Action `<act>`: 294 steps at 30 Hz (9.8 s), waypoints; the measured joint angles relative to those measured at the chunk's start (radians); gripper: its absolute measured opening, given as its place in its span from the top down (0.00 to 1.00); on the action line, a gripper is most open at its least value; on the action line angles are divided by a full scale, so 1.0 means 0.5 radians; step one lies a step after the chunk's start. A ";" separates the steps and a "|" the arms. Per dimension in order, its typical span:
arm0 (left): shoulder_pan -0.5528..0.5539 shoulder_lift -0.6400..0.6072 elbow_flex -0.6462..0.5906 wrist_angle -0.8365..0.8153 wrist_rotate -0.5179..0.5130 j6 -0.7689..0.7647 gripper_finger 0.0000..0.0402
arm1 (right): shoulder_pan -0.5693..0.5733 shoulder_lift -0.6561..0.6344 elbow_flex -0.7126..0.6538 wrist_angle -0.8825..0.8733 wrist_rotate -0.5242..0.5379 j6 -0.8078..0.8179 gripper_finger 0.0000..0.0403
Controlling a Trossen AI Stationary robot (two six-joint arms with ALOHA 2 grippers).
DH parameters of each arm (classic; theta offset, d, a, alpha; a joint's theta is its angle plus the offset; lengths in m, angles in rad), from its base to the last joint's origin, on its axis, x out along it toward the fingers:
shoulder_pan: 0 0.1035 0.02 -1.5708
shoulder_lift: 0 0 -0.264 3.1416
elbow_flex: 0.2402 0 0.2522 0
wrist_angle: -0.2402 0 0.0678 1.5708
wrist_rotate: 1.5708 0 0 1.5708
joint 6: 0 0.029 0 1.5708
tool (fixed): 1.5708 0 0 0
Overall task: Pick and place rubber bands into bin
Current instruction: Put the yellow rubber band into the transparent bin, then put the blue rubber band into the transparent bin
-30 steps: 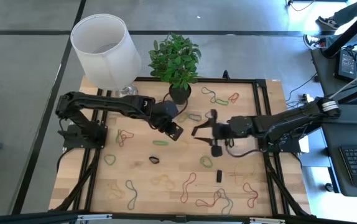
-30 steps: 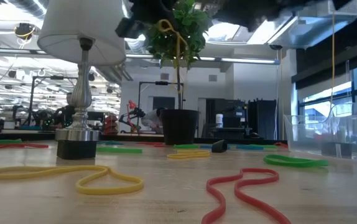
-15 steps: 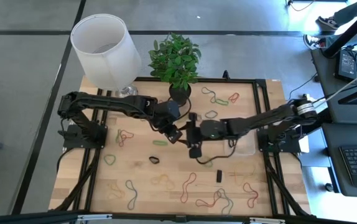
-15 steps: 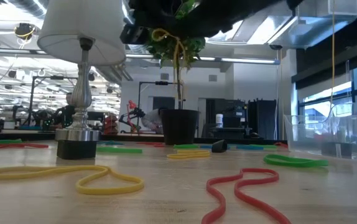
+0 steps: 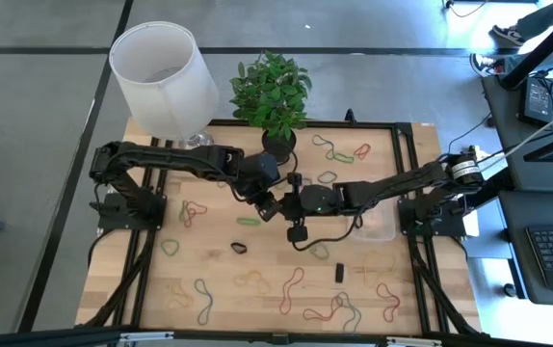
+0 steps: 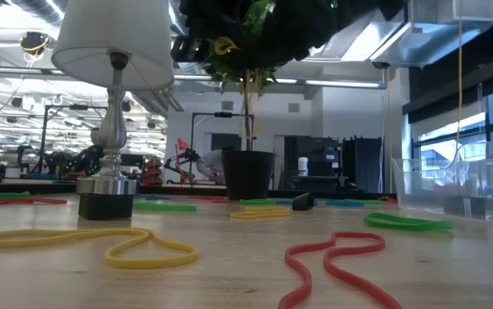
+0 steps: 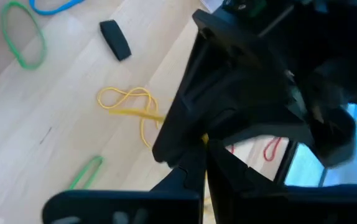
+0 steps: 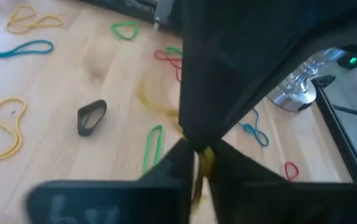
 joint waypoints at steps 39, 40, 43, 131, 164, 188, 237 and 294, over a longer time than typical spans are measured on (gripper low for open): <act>-0.145 -0.610 -0.197 -0.039 -1.084 0.976 0.99 | -0.002 -1.060 -0.055 -2.574 0.310 2.285 1.00; -0.157 -0.654 -0.264 -0.033 -1.085 0.976 0.99 | -0.002 -1.077 -0.084 -2.606 0.292 2.368 1.00; -0.192 -0.802 -0.485 0.096 -1.085 0.973 1.00 | -0.002 -1.106 -0.215 -2.586 0.180 2.525 1.00; -1.437 0.491 -0.158 -0.905 -0.540 -1.529 0.68 | 0.240 -1.722 -0.621 -2.184 0.053 2.034 0.91; -1.637 0.458 -0.823 -0.054 -0.191 -2.018 0.79 | 0.240 -1.721 -0.621 -2.087 0.052 1.939 0.91; -1.411 0.122 -0.272 -0.754 -0.807 -1.693 0.99 | 0.240 -1.573 -0.622 -1.504 0.195 1.713 0.91; -0.403 0.093 0.306 0.255 -1.155 0.649 0.99 | 0.220 -0.380 -0.622 0.856 0.067 0.519 0.50; -0.639 -0.286 -0.216 -0.294 -1.290 0.598 0.91 | 0.184 -1.802 -0.621 -1.699 0.474 2.278 1.00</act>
